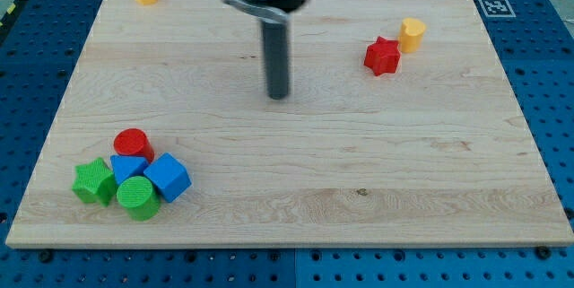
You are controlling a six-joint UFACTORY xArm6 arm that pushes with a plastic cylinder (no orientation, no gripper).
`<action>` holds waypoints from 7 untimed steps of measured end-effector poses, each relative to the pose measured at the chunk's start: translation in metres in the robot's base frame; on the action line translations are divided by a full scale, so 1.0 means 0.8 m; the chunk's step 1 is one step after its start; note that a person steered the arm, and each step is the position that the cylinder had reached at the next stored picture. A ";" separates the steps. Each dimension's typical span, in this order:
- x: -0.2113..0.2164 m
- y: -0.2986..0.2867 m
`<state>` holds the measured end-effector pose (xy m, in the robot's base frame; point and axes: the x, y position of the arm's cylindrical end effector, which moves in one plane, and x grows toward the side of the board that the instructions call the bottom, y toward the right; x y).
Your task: Move the red star a bit left
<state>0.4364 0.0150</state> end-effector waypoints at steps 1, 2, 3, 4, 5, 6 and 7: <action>-0.004 0.133; -0.006 0.180; -0.047 0.194; -0.069 0.196; -0.078 0.191; -0.087 0.161; -0.066 0.139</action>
